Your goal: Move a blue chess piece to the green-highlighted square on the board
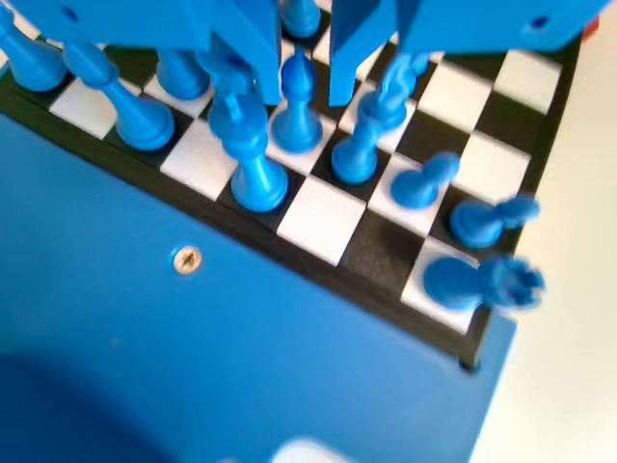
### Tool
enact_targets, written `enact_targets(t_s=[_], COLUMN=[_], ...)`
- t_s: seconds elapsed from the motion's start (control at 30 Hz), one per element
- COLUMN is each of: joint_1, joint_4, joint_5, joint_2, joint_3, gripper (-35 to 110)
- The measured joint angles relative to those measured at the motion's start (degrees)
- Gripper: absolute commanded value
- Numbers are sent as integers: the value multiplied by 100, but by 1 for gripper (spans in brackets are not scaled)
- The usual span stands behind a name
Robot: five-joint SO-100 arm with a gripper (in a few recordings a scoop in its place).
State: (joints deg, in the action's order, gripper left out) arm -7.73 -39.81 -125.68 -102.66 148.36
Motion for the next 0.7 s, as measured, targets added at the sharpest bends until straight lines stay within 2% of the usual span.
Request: enact_targets(t_s=[0.7], joint_1=[237], joint_4=[-2065], joint_5=[220], joint_2=[-501], joint_3=[-1081], gripper=[7])
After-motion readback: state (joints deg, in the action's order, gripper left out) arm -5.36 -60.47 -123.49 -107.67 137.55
